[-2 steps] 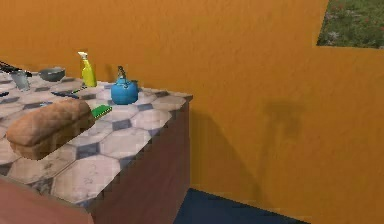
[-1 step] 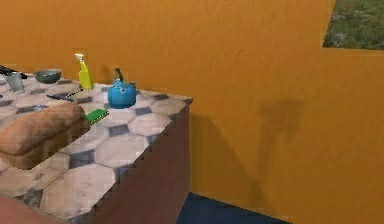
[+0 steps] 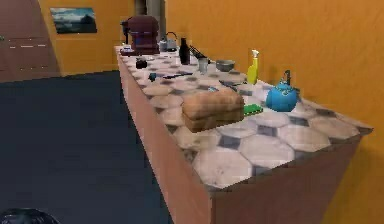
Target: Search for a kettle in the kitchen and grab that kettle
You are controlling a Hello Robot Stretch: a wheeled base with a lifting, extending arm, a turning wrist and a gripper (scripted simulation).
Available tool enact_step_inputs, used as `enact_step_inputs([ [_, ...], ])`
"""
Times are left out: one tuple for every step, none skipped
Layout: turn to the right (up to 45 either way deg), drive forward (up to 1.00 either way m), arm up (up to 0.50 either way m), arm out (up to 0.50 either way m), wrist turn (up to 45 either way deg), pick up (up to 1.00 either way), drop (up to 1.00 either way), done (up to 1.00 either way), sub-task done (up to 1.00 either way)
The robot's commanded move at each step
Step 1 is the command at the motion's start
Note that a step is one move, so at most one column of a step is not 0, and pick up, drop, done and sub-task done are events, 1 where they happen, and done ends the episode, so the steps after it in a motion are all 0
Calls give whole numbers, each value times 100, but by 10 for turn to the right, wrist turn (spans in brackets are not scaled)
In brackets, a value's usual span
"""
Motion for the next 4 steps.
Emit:
enact_step_inputs([
  [-450, 0, 0, 0, 0, 0, 0, 0, 0],
  [-180, 0, 0, 0, 0, 0, 0, 0, 0],
  [450, 0, 0, 0, 0, 0, 0, 0, 0],
  [450, 0, 0, 0, 0, 0, 0, 0, 0],
])
